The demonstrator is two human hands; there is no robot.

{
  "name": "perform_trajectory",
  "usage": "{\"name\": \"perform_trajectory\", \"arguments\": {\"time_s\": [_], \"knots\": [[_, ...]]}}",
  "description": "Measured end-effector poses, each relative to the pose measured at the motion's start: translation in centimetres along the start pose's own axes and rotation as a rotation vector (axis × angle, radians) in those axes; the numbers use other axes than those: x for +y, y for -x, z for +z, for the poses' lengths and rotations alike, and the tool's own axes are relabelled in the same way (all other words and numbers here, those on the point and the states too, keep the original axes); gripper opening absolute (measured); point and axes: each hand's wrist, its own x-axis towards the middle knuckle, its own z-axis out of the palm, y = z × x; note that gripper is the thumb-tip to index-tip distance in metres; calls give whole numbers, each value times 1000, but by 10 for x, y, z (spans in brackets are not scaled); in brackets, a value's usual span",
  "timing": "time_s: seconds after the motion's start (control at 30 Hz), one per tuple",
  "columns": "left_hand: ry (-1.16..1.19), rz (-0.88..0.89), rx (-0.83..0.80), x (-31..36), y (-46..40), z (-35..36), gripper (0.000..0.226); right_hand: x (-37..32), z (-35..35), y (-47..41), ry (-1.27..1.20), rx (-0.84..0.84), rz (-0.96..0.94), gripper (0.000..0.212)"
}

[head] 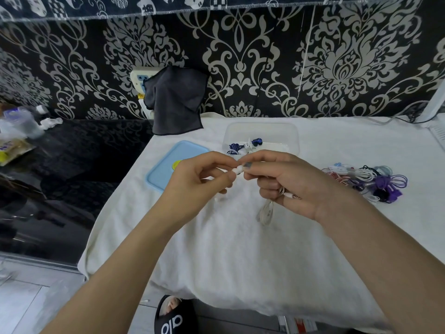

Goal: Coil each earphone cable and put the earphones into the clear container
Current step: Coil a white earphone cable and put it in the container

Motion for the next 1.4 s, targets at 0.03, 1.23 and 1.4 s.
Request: {"name": "perform_trajectory", "arguments": {"time_s": [0.03, 1.23, 1.4], "knots": [[9, 6, -2, 1, 0, -1, 16, 0, 0, 0, -20, -11, 5, 13], [314, -137, -49, 5, -6, 5, 9, 2, 7, -2, -414, -132, 137, 10], [336, -169, 31, 8, -16, 11, 18, -3, 8, -2, -446, -59, 118, 5]]}}
